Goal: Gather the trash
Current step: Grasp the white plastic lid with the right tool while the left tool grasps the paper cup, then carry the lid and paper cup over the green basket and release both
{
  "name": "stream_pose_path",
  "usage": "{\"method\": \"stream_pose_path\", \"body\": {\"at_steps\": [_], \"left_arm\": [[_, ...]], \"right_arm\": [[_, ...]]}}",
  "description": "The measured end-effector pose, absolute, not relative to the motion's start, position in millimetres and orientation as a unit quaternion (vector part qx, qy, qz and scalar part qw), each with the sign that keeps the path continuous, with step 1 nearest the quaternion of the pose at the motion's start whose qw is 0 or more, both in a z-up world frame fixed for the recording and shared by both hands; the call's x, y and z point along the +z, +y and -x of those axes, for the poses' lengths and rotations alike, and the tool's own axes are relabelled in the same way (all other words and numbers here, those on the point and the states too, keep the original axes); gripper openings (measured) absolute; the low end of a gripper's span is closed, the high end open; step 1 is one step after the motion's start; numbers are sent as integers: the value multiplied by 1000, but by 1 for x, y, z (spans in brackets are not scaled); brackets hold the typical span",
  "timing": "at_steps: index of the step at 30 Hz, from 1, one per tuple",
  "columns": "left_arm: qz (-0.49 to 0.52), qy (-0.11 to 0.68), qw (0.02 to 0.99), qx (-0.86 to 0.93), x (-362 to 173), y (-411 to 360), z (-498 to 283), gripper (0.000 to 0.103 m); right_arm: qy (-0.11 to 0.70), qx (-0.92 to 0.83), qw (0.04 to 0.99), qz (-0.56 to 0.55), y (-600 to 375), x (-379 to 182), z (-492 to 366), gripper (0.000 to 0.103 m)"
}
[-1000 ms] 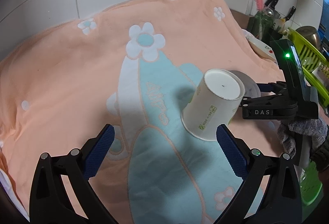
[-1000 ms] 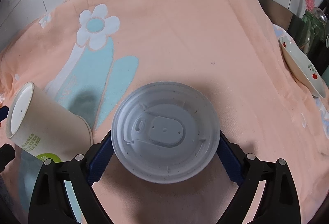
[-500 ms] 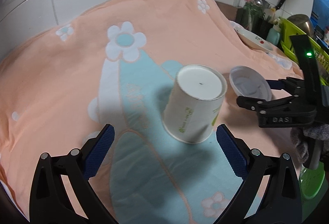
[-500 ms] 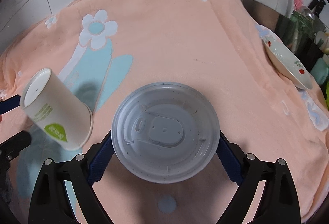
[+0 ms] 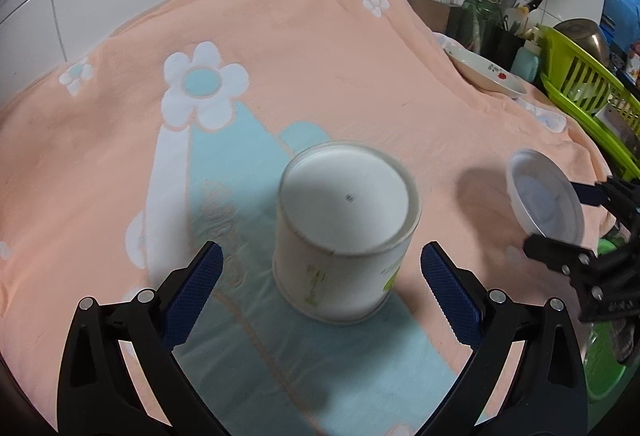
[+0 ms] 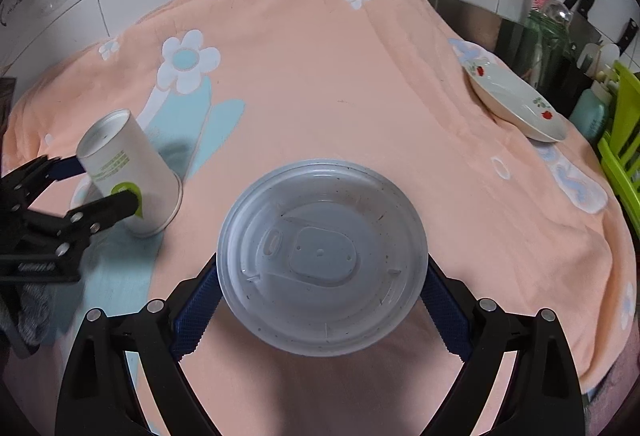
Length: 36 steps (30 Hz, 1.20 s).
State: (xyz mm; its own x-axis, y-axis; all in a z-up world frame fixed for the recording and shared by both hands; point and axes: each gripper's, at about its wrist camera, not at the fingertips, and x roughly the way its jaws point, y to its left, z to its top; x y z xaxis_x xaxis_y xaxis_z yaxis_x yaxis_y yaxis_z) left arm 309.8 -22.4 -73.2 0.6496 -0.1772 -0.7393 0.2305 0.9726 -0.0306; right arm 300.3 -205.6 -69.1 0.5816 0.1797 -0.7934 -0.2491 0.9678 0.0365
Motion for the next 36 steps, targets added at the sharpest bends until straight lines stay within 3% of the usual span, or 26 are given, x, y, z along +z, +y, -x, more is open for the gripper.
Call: {"method": "stream_pose_path", "body": {"at_steps": [10, 24, 36], "left_arm": [[-38, 407, 904, -121, -76, -35, -317, 91], [-43, 408, 903, -128, -79, -40, -319, 64], [-54, 389, 910, -135, -61, -47, -292, 61]], "right_arm": [[438, 110, 892, 38, -220, -64, -274, 89], [436, 98, 894, 25, -239, -64, -232, 89], [434, 87, 897, 13, -250, -64, -199, 89]]}}
